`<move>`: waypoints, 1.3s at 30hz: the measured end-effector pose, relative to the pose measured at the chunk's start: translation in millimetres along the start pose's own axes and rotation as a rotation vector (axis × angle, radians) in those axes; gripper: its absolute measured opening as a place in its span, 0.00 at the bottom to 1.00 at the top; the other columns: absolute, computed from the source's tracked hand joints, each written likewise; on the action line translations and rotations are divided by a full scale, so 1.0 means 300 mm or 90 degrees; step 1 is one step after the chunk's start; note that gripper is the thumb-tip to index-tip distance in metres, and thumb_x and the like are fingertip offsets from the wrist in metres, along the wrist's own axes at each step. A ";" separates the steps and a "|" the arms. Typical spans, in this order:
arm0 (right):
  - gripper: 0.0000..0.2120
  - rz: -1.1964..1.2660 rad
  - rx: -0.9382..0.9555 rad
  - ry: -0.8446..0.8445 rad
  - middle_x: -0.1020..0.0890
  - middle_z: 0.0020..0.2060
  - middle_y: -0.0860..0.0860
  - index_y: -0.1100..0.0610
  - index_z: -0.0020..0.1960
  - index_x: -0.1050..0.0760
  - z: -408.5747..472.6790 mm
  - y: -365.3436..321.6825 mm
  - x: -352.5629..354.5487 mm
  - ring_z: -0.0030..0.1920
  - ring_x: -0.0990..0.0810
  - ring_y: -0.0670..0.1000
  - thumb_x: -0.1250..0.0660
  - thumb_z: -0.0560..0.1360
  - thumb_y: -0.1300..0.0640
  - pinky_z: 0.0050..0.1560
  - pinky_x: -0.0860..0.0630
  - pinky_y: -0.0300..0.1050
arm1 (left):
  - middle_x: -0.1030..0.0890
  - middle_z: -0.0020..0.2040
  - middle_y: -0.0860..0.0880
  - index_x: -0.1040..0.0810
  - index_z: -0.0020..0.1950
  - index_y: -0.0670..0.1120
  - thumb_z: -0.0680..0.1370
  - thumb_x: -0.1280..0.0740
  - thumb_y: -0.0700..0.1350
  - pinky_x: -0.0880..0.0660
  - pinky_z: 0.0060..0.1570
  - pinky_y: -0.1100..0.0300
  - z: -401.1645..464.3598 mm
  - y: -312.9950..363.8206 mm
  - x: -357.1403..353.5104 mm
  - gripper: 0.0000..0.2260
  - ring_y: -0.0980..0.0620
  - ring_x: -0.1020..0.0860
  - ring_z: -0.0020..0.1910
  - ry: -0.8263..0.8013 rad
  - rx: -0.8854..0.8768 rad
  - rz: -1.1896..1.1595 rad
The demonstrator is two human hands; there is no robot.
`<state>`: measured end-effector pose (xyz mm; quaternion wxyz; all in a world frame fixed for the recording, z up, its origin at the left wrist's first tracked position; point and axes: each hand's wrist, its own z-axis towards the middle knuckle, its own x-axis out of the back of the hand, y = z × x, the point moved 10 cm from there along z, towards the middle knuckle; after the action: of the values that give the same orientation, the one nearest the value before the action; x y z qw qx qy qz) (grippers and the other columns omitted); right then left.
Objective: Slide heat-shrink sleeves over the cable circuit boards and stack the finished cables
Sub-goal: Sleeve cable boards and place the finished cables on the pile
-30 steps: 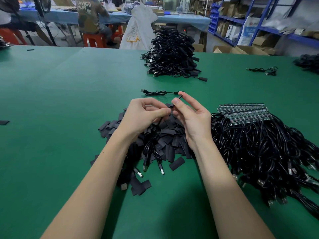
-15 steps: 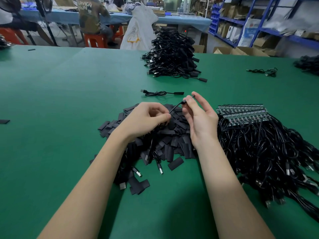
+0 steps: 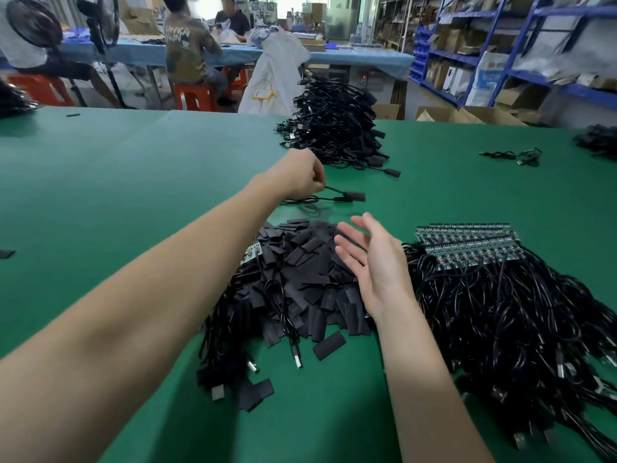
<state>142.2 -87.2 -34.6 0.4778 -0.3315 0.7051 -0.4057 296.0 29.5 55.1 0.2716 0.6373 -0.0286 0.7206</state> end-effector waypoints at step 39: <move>0.10 -0.880 0.316 -0.142 0.18 0.36 0.36 0.40 0.45 0.17 -0.128 0.080 -0.273 0.44 0.19 0.43 0.28 0.69 0.37 0.45 0.24 0.41 | 0.20 0.36 0.64 0.22 0.38 0.59 0.78 0.32 0.49 0.25 0.46 0.59 -0.486 -0.312 -0.010 0.10 0.67 0.23 0.39 0.178 0.206 -0.211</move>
<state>130.6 3.6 -14.6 0.2435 -0.6211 0.1705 -0.7252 204.7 164.5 -3.4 0.2818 0.5627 0.2298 0.7424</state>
